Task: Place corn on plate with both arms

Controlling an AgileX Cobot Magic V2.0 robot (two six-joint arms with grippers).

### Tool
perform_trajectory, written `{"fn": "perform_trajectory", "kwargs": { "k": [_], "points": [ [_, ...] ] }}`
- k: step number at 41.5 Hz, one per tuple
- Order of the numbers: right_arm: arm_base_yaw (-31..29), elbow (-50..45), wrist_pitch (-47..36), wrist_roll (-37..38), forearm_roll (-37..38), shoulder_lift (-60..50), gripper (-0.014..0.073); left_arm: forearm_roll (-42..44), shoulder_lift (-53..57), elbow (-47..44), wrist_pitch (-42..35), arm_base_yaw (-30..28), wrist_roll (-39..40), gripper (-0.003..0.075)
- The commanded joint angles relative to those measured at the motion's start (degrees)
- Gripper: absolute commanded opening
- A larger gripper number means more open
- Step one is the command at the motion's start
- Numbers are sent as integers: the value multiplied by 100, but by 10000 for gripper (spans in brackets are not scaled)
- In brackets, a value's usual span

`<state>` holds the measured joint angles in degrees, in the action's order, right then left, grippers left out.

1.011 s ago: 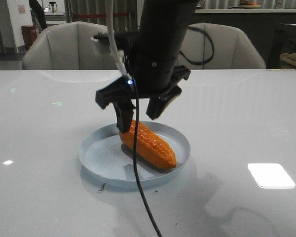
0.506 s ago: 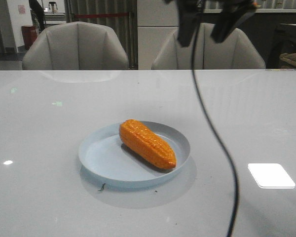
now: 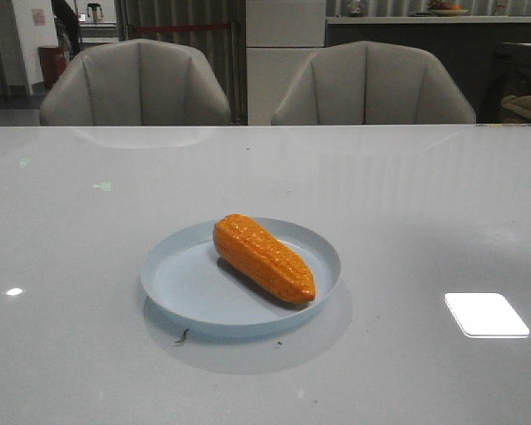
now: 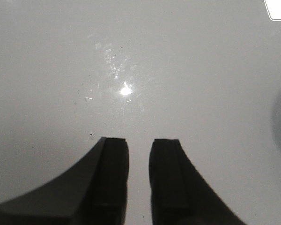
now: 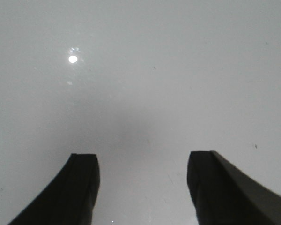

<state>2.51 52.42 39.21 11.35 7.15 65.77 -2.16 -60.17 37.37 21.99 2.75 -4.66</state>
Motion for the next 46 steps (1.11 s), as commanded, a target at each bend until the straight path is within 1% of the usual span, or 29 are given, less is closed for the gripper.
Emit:
{"fn": "perform_trajectory", "kwargs": {
  "k": [1,6,12,19,22,26,30,46],
  "points": [
    [-281,-451,-433,10,-12,-642,508,-48,105,150,-368,-12,40,217],
    [-515,-1053,-411,10,-101,-1154,508,-48,105,150,-377,-12,40,216],
    [-568,-1458,-432,10,-102,-1574,508,-48,105,150,-377,-12,40,216],
    [-568,-1483,-382,10,-102,-1675,508,-48,105,150,-377,-12,40,216],
    [-568,-1483,-364,10,-102,-1674,508,-48,105,150,-377,-12,40,201],
    [-568,-1483,-364,10,-102,-1642,508,-48,105,150,-377,-12,40,155],
    [-568,-1483,-371,10,-102,-1643,508,-48,105,150,-380,-12,40,90],
    [-568,-1483,-367,10,-102,-1643,508,-48,105,150,-380,-12,40,94]
  ]
}}
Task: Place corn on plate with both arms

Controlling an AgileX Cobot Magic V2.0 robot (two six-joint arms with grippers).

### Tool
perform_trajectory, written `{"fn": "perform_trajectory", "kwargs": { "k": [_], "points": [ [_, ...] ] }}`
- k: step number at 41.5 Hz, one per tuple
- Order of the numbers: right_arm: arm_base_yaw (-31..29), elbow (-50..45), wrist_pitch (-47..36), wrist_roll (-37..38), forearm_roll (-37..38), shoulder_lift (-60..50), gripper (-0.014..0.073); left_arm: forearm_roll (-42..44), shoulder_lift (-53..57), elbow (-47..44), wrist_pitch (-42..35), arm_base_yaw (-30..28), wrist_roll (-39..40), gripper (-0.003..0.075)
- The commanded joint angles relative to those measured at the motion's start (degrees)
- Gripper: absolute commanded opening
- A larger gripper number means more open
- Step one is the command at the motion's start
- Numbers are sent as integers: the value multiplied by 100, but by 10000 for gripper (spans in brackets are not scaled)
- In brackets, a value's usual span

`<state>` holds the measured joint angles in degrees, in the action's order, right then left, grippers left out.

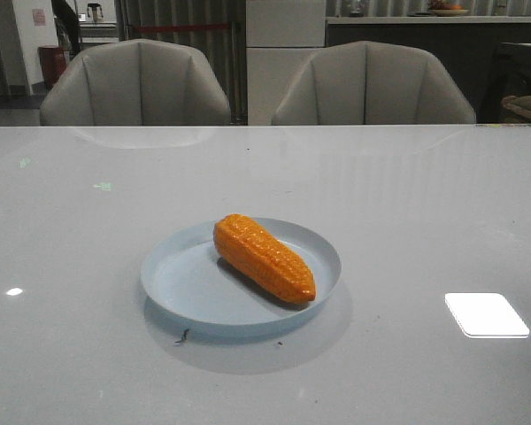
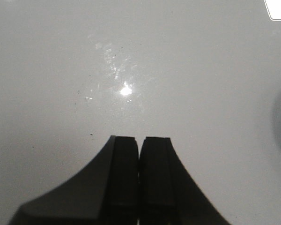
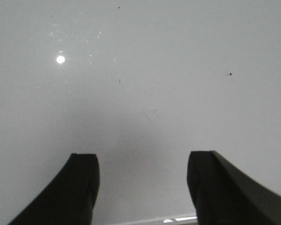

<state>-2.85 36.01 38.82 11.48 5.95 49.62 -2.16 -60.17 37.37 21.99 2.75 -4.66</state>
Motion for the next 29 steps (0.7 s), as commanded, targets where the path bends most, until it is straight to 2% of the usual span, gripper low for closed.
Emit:
{"fn": "perform_trajectory", "kwargs": {
  "k": [1,16,29],
  "points": [
    [-32,159,-328,-3,18,-28,508,-48,105,150,-380,-12,40,94],
    [-32,159,-328,-3,18,-28,508,-48,135,150,-380,-12,40,94],
    [-32,159,-328,-3,18,-28,508,-48,1550,-283,-615,-12,40,94]
  ]
}}
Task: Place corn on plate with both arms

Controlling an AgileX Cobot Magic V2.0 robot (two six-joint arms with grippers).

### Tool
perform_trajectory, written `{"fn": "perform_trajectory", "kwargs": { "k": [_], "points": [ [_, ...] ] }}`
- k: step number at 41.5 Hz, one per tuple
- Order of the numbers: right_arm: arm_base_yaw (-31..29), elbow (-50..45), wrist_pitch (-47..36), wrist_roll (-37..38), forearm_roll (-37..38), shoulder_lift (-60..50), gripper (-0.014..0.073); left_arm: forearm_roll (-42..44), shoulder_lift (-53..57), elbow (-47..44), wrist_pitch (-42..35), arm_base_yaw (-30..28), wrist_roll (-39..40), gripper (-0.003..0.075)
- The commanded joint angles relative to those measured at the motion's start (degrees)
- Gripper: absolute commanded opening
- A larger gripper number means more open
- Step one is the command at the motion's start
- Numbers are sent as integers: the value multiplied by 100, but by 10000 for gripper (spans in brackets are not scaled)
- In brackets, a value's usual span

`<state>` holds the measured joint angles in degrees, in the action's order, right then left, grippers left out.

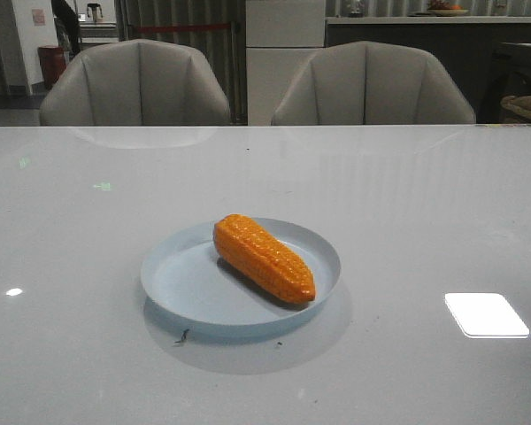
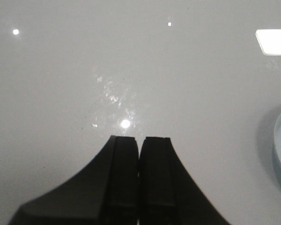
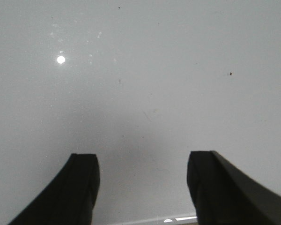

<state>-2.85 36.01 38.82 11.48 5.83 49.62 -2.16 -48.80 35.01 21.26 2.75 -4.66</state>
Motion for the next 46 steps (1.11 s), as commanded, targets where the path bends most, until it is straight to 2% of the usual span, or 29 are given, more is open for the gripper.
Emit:
{"fn": "perform_trajectory", "kwargs": {
  "k": [1,6,11,14,25,28,35,46],
  "points": [
    [-32,159,-328,-3,30,-28,508,-48,545,-199,-674,-12,40,94],
    [-32,159,-328,-3,30,-28,508,-48,1422,-1037,-1499,0,40,94],
    [-32,159,-328,-3,30,-28,508,-35,2504,-2157,-2682,0,40,94],
    [-32,159,-328,-3,30,-28,508,10,3137,-2606,-2919,0,40,94],
    [-32,159,-328,-3,30,-28,508,10,5087,-3574,-2890,0,40,94],
    [-32,159,-318,-3,30,-28,508,10,4989,-3787,-3038,0,40,94],
    [-32,159,-336,-3,30,-28,508,10,4989,-3773,-2295,0,40,94],
    [-32,159,-330,-3,30,-28,508,10,4989,-3773,-2284,0,40,94]
  ]
}}
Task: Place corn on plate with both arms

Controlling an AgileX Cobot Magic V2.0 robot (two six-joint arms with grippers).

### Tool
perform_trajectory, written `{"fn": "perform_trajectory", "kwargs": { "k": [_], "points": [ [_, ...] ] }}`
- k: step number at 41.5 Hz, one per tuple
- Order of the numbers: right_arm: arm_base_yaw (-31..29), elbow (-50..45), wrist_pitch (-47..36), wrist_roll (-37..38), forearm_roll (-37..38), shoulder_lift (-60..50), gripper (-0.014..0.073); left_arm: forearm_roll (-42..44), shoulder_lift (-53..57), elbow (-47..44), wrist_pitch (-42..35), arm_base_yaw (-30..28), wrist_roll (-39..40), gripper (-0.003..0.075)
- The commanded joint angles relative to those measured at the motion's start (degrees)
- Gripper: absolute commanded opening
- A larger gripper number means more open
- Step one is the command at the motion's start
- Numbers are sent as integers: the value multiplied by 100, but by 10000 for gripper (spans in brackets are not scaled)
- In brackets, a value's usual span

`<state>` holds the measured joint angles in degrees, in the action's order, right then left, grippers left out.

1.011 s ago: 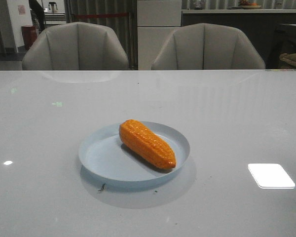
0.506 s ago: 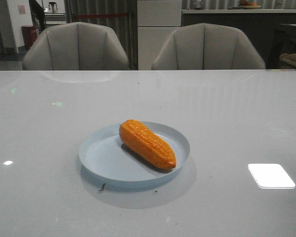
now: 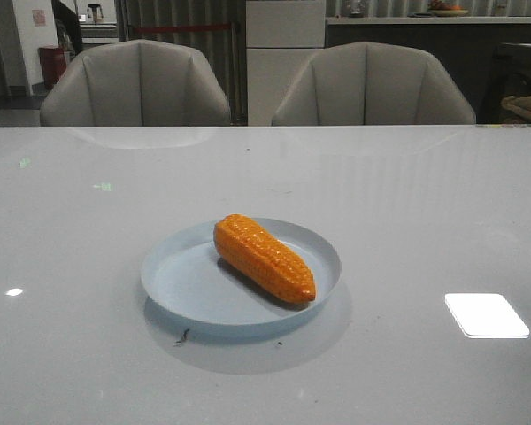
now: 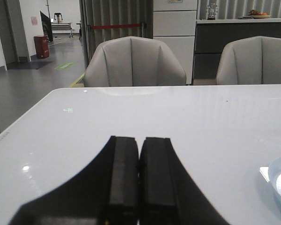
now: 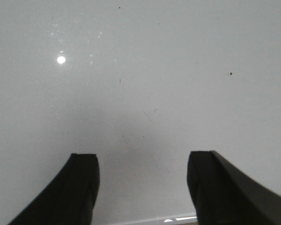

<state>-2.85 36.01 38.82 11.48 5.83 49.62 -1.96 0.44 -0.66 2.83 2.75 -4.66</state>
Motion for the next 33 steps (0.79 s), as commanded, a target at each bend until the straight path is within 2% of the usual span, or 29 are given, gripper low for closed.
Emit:
{"fn": "perform_trajectory", "kwargs": {
  "k": [1,24,30,33],
  "points": [
    [-32,159,-330,-3,30,-28,508,-10,65,-206,-441,0,40,94],
    [39,159,-329,-3,50,-61,507,-10,65,-206,-441,0,40,94],
    [74,110,-349,-3,161,-455,506,-10,65,-206,-441,0,40,94],
    [112,7,-476,-3,156,-795,463,-10,65,-206,-441,0,40,94]
  ]
}}
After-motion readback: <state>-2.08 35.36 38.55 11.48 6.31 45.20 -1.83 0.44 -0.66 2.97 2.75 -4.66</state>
